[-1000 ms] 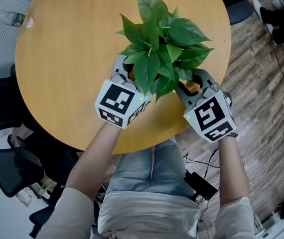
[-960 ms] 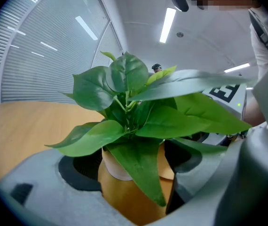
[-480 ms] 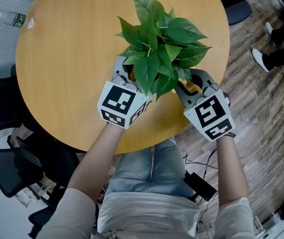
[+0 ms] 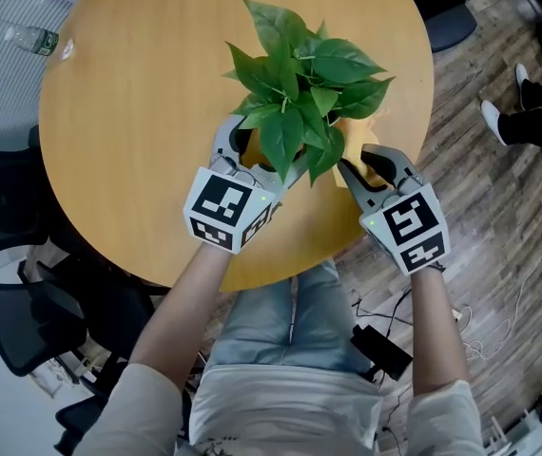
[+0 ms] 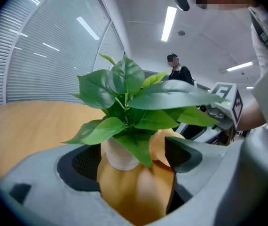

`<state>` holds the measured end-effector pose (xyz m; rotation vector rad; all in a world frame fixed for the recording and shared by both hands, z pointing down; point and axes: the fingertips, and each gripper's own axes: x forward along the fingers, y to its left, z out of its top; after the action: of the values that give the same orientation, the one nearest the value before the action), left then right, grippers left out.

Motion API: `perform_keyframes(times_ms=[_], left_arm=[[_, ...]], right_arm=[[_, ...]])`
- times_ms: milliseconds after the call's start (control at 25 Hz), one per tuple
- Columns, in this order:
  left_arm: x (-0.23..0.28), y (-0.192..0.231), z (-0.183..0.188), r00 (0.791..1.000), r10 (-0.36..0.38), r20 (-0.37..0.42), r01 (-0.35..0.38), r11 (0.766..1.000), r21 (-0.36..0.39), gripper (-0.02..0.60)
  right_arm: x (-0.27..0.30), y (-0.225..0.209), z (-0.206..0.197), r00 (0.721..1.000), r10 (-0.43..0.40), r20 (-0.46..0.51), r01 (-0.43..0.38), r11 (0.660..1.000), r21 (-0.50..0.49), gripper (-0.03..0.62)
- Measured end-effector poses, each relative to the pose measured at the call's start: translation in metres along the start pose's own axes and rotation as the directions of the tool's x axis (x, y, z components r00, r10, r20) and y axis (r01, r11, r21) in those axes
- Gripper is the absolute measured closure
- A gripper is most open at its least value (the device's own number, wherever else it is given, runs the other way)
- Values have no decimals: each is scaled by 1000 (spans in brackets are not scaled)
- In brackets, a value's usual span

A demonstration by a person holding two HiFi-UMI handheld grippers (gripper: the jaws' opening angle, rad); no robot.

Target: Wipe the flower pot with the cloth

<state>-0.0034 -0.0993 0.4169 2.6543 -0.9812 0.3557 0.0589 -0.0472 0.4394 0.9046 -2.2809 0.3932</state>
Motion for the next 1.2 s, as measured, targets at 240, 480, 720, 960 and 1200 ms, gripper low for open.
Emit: perform_keyframes(times_ms=[240, 480, 720, 960, 1200], left_arm=[[-25, -10, -6, 1000, 1, -27, -2, 999, -37, 155], [-63, -29, -7, 999, 1, -52, -4, 999, -53, 180], [-91, -53, 17, 999, 4, -43, -6, 999, -54, 311], [-117, -81, 51, 999, -4, -51, 3, 1000, -20, 414], [-134, -86, 93, 1000, 30, -10, -30, 999, -41, 540]], right_arm=[[-23, 5, -14, 1000, -23, -8, 23, 998, 64, 528], [-58, 25, -2, 999, -29, 31, 26, 995, 100, 528], [-98, 28, 31, 989, -83, 122, 72, 993, 92, 528], [-130, 38, 60, 983, -82, 164, 75, 996, 50, 528], [-156, 43, 95, 976, -75, 205, 76, 997, 3, 528]])
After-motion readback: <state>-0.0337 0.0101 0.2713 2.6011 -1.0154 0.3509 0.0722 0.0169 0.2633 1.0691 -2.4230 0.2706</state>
